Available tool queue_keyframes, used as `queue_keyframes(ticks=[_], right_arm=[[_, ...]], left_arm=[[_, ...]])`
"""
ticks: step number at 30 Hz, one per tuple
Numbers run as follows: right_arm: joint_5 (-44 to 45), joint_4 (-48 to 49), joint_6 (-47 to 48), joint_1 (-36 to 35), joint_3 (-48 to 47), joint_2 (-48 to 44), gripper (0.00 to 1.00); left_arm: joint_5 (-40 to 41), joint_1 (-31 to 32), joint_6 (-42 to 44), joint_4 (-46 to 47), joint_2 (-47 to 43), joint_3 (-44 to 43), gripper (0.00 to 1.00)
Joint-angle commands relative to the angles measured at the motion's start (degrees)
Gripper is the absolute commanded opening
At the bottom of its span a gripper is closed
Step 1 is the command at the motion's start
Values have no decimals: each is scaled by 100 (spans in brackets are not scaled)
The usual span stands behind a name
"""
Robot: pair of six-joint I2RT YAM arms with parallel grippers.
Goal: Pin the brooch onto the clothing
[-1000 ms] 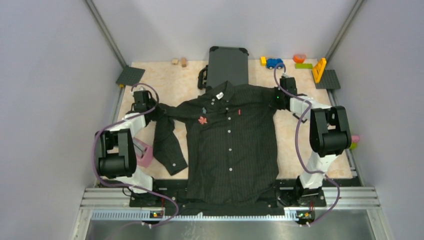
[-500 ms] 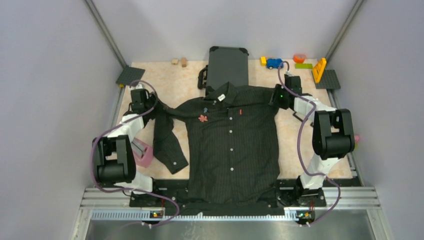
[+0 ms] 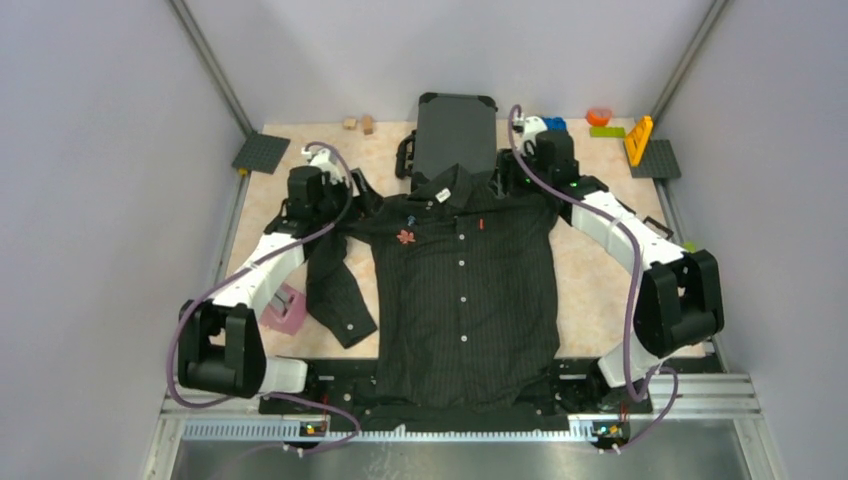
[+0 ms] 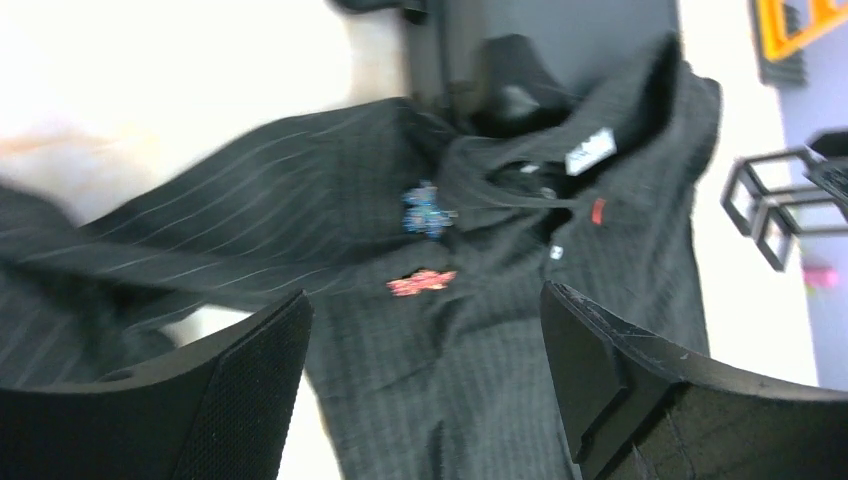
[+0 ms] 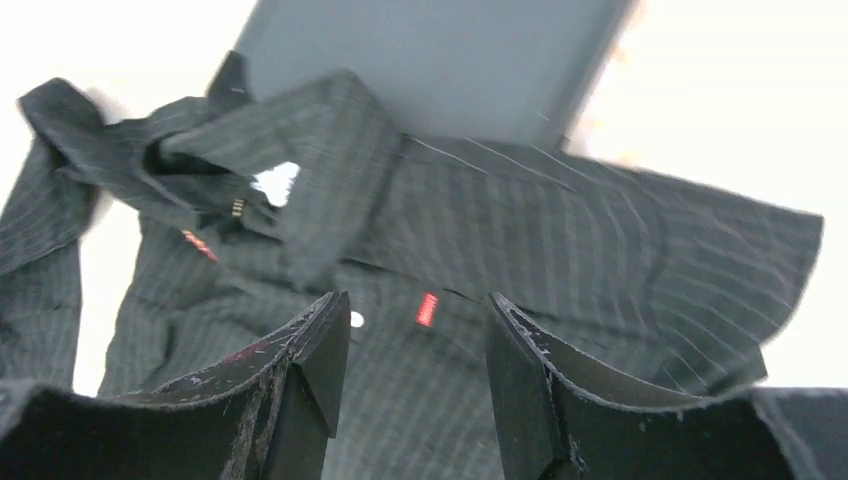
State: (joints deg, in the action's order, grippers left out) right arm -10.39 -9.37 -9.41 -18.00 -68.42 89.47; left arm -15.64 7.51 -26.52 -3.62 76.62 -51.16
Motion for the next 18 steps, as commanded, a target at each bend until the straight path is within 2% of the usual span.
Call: queue_keyframes(ticks=[1, 9, 18], right_arm=[[-13, -170, 396, -418, -818, 388, 53], [291, -337, 97, -849, -1659, 1272, 53], [427, -325, -104, -1111, -2180, 1930, 53]], left_arm=[[-884, 438, 15, 592, 529, -496, 88], [-673, 542, -614, 596, 1673, -1156, 88], [-814, 531, -1209, 1272, 2146, -1133, 89]])
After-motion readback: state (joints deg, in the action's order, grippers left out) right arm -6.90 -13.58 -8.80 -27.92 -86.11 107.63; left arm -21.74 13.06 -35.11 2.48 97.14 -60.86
